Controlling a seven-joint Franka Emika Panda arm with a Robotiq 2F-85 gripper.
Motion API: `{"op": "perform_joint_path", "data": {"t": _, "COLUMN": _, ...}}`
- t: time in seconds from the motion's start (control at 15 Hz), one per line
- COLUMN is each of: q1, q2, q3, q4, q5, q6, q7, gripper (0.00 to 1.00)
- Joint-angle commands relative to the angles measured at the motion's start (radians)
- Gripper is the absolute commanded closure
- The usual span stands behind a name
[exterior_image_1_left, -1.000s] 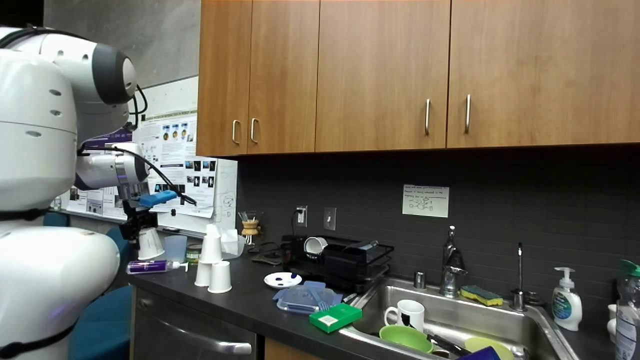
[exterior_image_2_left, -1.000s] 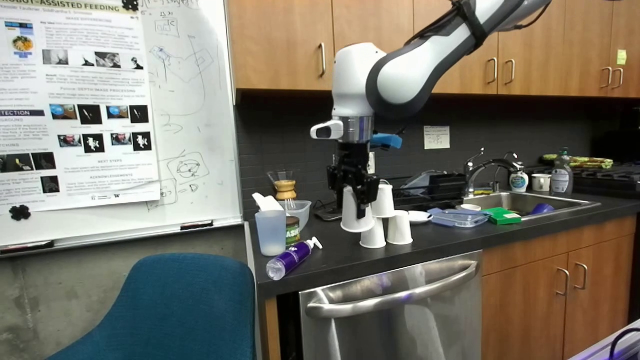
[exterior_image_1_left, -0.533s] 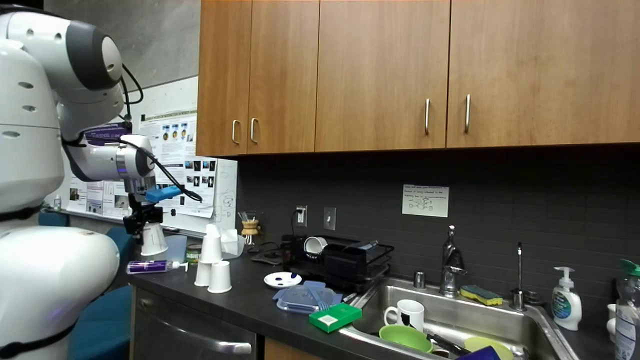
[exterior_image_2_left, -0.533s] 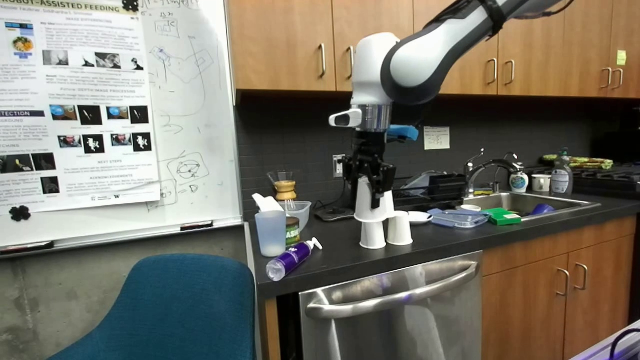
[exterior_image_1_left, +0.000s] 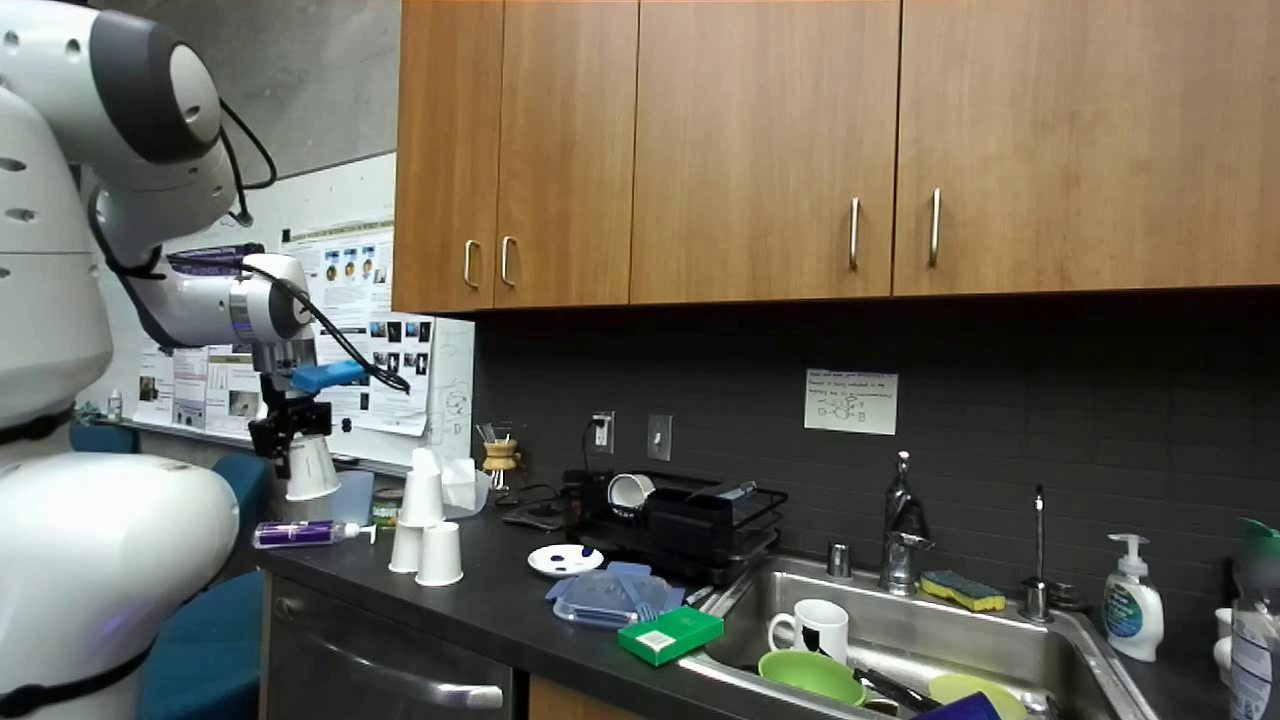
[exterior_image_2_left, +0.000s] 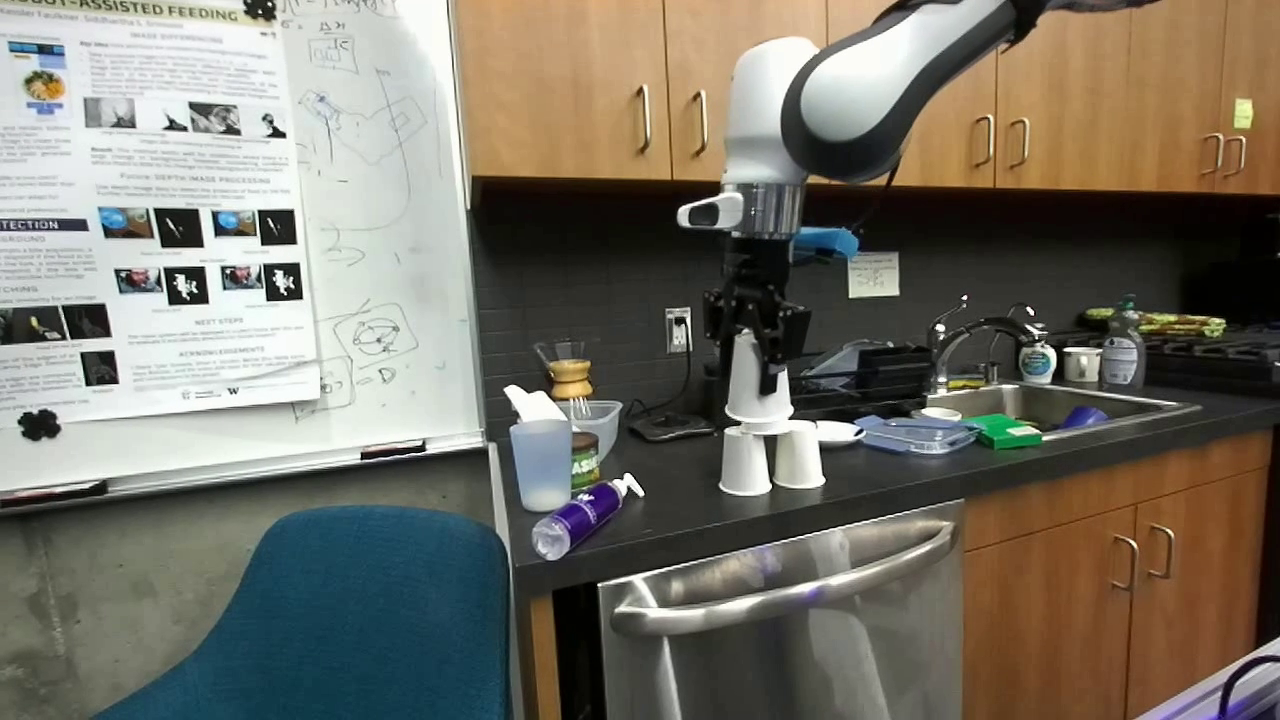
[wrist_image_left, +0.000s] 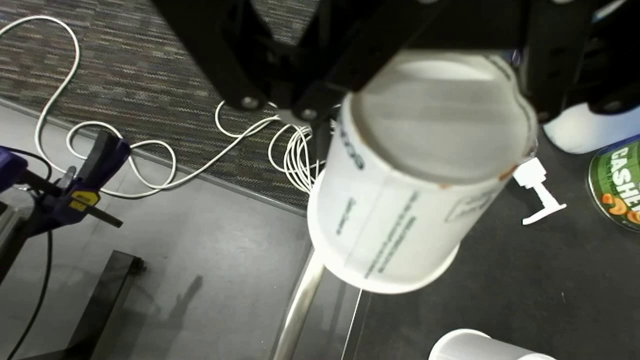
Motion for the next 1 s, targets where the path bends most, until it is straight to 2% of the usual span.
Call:
{"op": "perform_joint_path", "data": {"t": 0.0, "q1": 0.02, "q2": -0.091, "q3": -0.018, "q4": -0.041, "q5": 0.028, "q6": -0.026, "q7": -0.007, "gripper": 0.58}}
{"op": "perform_joint_path", "data": {"t": 0.47, "q1": 0.043, "q2": -0.178, "q3": -0.03, "q4": -0.08, "q5": 0.02, "q6": -0.056, "q7": 0.005, "gripper": 0.58}}
{"op": "perform_joint_path", "data": {"t": 0.93, "q1": 0.054, "q2": -0.189, "q3": -0.042, "q4": -0.07, "q5": 0.023, "q6": -0.101, "q7": 0.008, "gripper": 0.58}}
